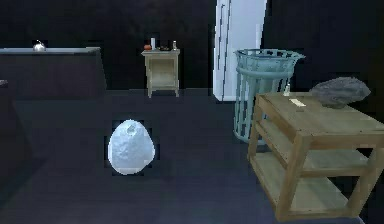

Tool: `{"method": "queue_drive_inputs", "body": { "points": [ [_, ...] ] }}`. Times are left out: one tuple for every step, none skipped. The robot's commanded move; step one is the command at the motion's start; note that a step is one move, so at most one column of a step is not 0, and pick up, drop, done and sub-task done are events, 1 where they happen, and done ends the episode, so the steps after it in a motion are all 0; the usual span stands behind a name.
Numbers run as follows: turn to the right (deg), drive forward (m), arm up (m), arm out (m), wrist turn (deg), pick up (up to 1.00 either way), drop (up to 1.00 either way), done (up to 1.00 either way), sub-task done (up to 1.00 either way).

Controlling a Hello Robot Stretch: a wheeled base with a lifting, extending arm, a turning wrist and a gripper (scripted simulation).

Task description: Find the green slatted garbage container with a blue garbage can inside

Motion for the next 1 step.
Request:
{"method": "queue_drive_inputs", "body": {
  "points": [
    [0.0, 1.0, 0.0, 0.0, 0.0, 0.0, 0.0, 0.0, 0.0]
  ]
}}
